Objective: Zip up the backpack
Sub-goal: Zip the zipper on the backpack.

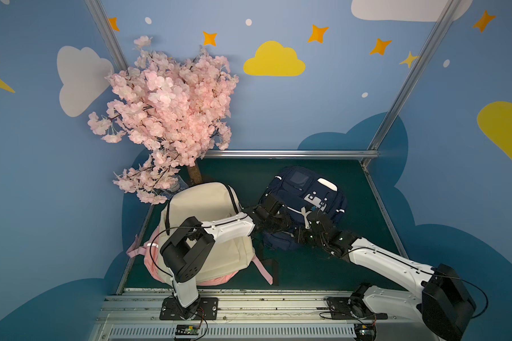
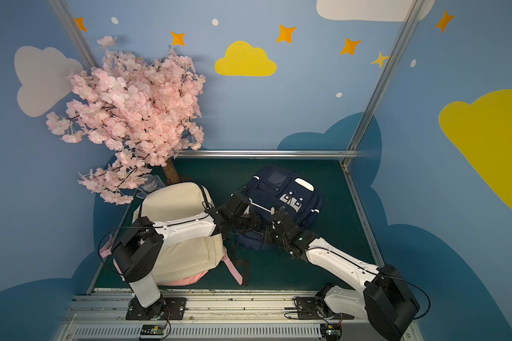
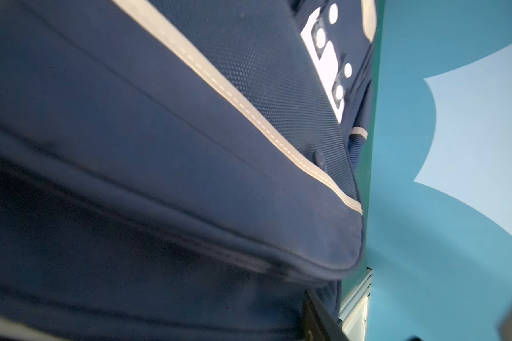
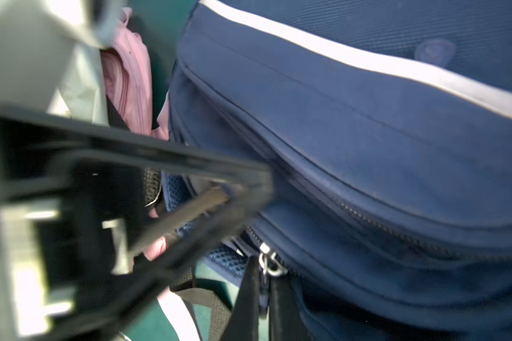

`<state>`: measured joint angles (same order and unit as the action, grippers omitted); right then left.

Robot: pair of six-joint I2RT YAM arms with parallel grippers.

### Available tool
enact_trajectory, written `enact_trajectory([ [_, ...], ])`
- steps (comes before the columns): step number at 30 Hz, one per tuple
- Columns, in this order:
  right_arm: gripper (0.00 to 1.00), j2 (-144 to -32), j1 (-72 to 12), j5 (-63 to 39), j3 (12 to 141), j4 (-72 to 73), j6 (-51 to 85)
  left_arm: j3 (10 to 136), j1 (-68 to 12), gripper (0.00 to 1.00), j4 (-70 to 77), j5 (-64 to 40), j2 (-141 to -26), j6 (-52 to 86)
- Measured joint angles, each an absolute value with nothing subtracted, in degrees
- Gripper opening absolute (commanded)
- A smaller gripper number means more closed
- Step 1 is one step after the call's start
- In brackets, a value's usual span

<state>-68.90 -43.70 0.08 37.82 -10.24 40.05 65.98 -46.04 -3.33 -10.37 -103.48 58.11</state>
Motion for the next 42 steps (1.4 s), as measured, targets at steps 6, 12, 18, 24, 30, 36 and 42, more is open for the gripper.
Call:
enact_trajectory([
  [6, 0.0, -70.8, -44.3, -0.6, 39.0, -10.6, 40.3, 66.8, -46.0, 0.27, -3.5, -10.8, -104.5, 58.7],
  [12, 0.0, -70.8, -43.9, -1.0, 40.0, -11.8, 41.0, 67.0, -45.8, 0.3, -3.5, -10.7, -104.5, 58.2],
  [18, 0.0, -70.0, -40.6, -4.7, 40.0, -12.4, 42.9, 63.8, -45.5, 0.26, -0.2, -10.5, -103.0, 57.8],
  [24, 0.0, -68.0, -37.5, -9.3, 39.8, -12.6, 44.1, 60.8, -45.0, 0.21, 4.8, -10.9, -101.3, 57.1],
  [30, 0.0, -67.2, -36.3, -10.7, 39.3, -12.8, 44.0, 58.9, -44.1, 0.09, 7.7, -12.6, -100.6, 56.9],
  [36, 0.0, -64.6, -36.0, -9.9, 39.2, -14.7, 41.1, 58.9, -42.5, 0.03, 6.6, -14.2, -99.5, 56.5],
  [42, 0.0, -60.2, -35.4, -7.7, 36.3, -15.8, 37.1, 59.8, -39.7, 0.03, 2.0, -15.4, -98.3, 55.1],
])
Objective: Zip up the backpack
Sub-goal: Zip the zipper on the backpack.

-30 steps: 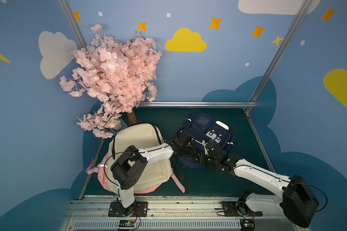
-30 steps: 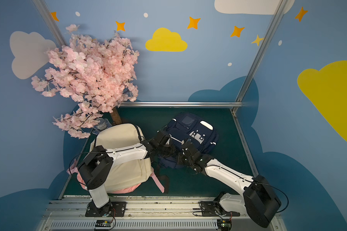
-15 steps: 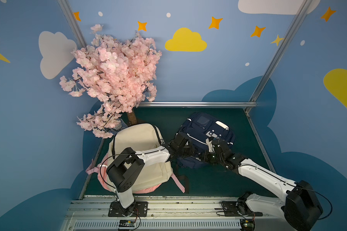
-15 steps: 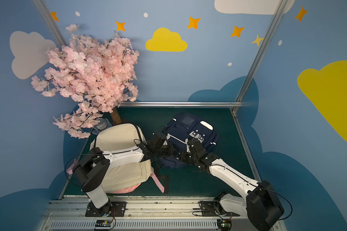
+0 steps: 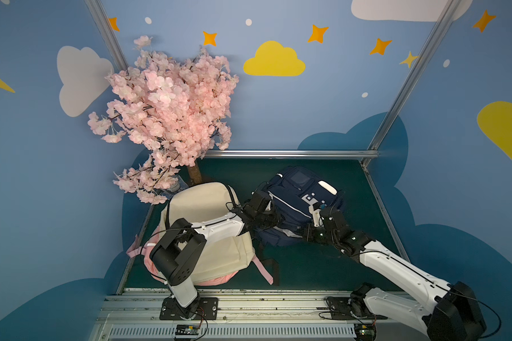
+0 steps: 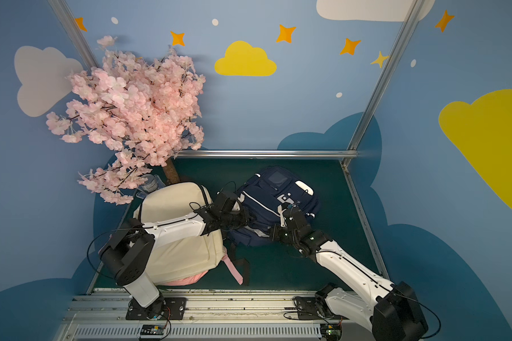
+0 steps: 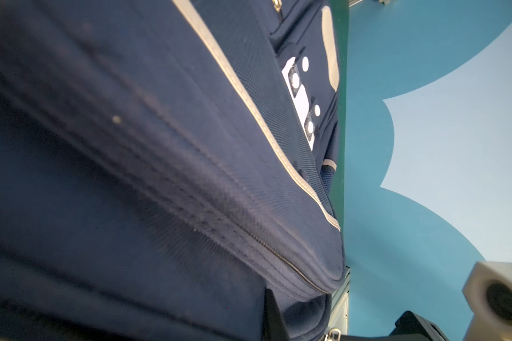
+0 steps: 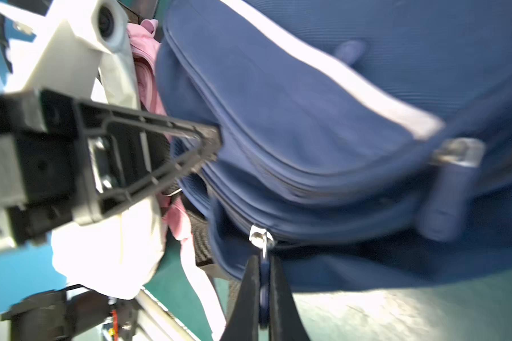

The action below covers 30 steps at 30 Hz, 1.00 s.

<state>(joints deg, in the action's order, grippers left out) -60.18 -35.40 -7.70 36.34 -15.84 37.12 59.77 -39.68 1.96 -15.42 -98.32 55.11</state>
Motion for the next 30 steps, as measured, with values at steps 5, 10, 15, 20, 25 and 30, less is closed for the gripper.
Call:
enact_trajectory([
  [5, 0.0, -57.9, -35.2, -5.9, 34.4, -15.9, 34.8, 61.2, -39.5, 0.02, -1.3, -16.1, -98.3, 54.2],
  [10, 0.0, -57.1, -34.8, -4.6, 34.5, -16.4, 33.1, 62.2, -39.3, 0.03, -2.5, -16.3, -98.3, 53.8],
  [15, 0.0, -58.7, -33.0, -3.5, 36.7, -19.3, 32.0, 62.2, -39.3, 0.03, -2.9, -15.9, -98.1, 53.7],
  [20, 0.0, -60.6, -26.9, -4.4, 37.5, -21.4, 30.7, 61.6, -39.2, 0.02, -3.4, -14.5, -96.4, 53.2],
  [25, 0.0, -61.6, -19.9, -8.1, 37.0, -20.7, 29.5, 60.9, -39.3, 0.03, -4.3, -14.2, -94.2, 52.6],
  [30, 0.0, -65.0, -13.1, -10.4, 36.9, -19.5, 29.3, 60.5, -39.9, 0.03, -5.4, -13.9, -93.7, 52.1],
])
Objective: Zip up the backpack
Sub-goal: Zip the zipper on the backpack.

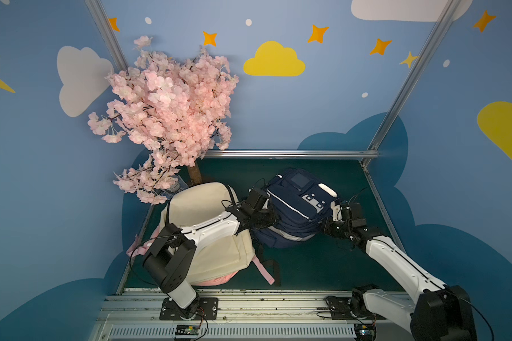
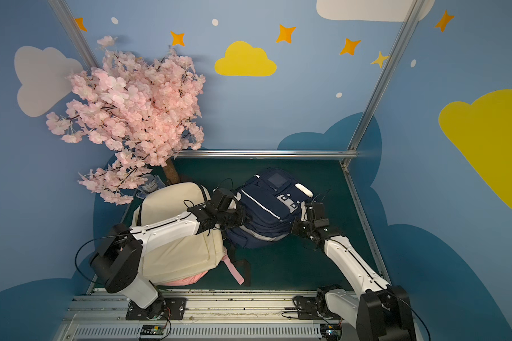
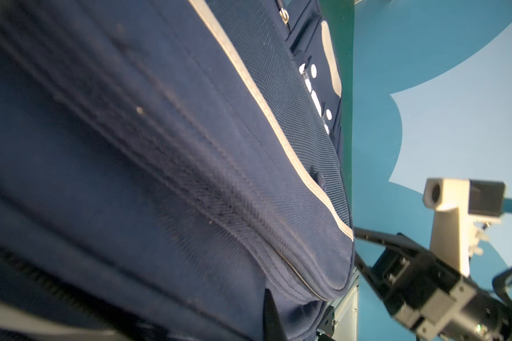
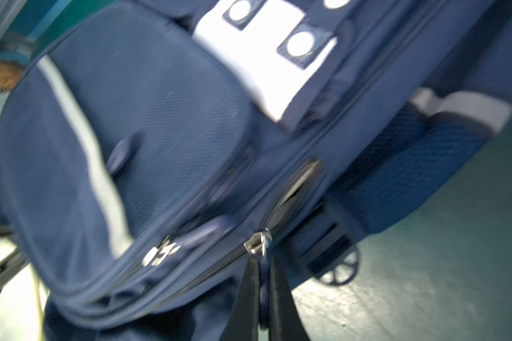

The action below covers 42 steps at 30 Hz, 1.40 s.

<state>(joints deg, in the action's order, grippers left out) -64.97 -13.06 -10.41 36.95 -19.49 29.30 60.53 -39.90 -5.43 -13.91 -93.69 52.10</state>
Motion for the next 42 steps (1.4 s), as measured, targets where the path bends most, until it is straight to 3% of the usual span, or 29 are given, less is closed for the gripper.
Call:
enact_trajectory([
  [9, 0.03, -69.6, -8.6, -15.7, 42.1, -24.8, 27.9, 62.8, -41.2, 0.03, -7.8, -12.8, -96.1, 51.1],
  [15, 0.4, -66.7, -7.0, -13.1, 42.0, -27.2, 28.8, 69.3, -40.9, 0.07, -11.7, -11.5, -100.9, 47.8],
  [18, 0.54, -62.0, -6.2, -10.8, 40.9, -27.3, 28.5, 70.9, -40.5, 0.09, -14.0, -11.3, -102.8, 46.3],
  [21, 0.64, -58.5, -5.0, -9.0, 38.8, -26.5, 28.3, 74.7, -40.0, 0.1, -17.2, -11.6, -106.1, 44.5],
  [24, 0.68, -59.5, -2.7, -8.5, 37.9, -26.0, 28.4, 80.8, -39.7, 0.13, -20.3, -11.9, -110.4, 42.1],
  [31, 0.71, -72.4, 4.0, -11.2, 39.7, -21.7, 31.1, 92.7, -39.2, 0.25, -25.5, -11.4, -118.0, 35.2],
  [35, 0.7, -80.6, 6.5, -14.8, 43.9, -19.2, 32.6, 96.4, -38.7, 0.38, -27.9, -10.9, -121.0, 32.1],
  [39, 0.51, -90.1, 7.2, -19.7, 50.2, -16.7, 32.9, 97.9, -38.1, 0.51, -29.5, -9.5, -122.2, 30.3],
  [42, 0.32, -93.4, 7.1, -22.0, 51.4, -15.2, 33.8, 98.3, -38.0, 0.6, -31.0, -7.0, -122.1, 29.7],
])
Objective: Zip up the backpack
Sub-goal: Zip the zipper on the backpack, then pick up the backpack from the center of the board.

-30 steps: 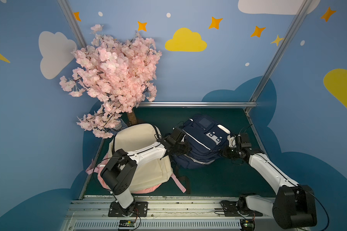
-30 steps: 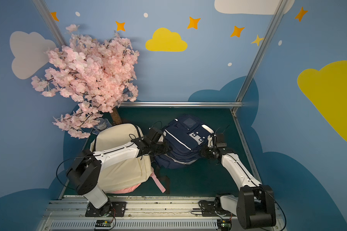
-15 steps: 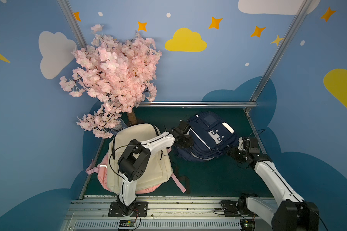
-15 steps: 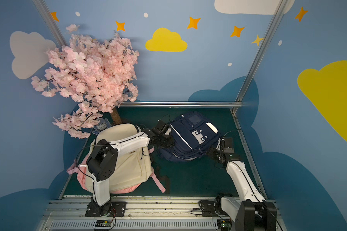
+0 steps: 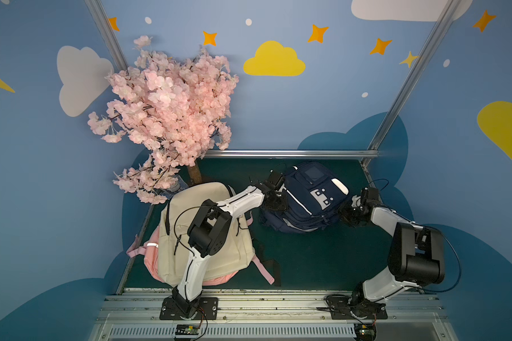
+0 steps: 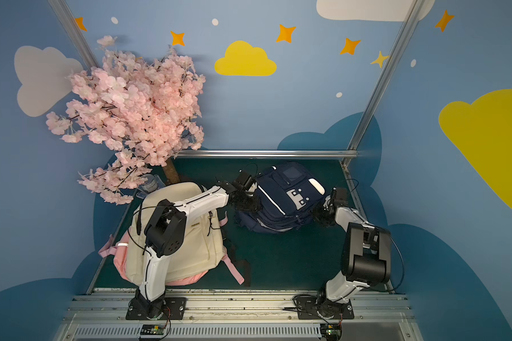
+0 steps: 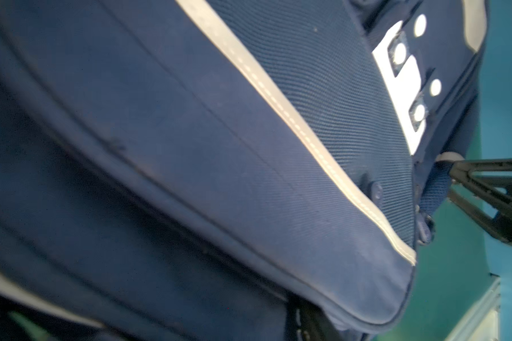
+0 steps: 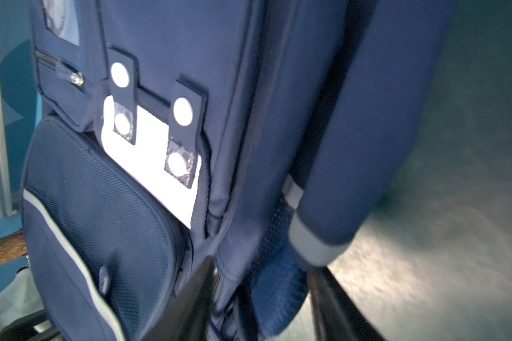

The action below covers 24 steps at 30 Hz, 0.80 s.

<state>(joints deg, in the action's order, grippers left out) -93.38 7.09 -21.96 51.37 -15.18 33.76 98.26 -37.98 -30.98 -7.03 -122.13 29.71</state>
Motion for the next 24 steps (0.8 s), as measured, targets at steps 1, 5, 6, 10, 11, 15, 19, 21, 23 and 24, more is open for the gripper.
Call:
enact_trajectory([
  [1, 0.25, -93.5, 7.0, -22.1, 51.3, -15.2, 34.0, 98.1, -38.1, 0.65, -31.3, -6.0, -121.8, 29.6],
  [5, 0.0, -90.3, 5.2, -21.7, 50.8, -15.6, 34.2, 91.9, -39.9, 0.74, -31.5, -1.3, -114.8, 29.6],
  [6, 0.0, -88.7, 4.5, -21.4, 50.5, -15.9, 34.6, 90.1, -40.6, 0.75, -31.7, -0.3, -112.4, 29.7],
  [10, 0.0, -80.1, 0.7, -20.2, 48.8, -18.0, 35.2, 82.5, -46.8, 0.77, -30.5, 3.2, -99.9, 31.2],
  [11, 0.0, -77.7, -0.3, -19.8, 48.4, -18.6, 35.7, 80.9, -48.5, 0.77, -29.7, 3.6, -97.4, 31.8],
  [15, 0.0, -68.9, -3.9, -17.6, 47.2, -22.2, 37.5, 72.8, -53.7, 0.77, -24.4, 4.1, -91.8, 34.6],
  [19, 0.0, -59.9, -7.1, -15.3, 46.4, -25.5, 39.8, 65.7, -54.4, 0.66, -18.8, 2.6, -92.4, 36.3],
  [21, 0.0, -56.1, -8.6, -14.2, 46.4, -27.1, 40.6, 63.4, -54.2, 0.59, -15.9, 1.8, -92.8, 36.5],
  [23, 0.0, -53.1, -10.2, -13.1, 46.4, -29.0, 41.5, 61.7, -53.7, 0.54, -12.4, 0.8, -93.0, 36.3],
  [24, 0.0, -52.1, -10.8, -12.8, 46.4, -29.6, 41.6, 61.3, -53.3, 0.53, -11.1, 0.5, -93.0, 36.2],
])
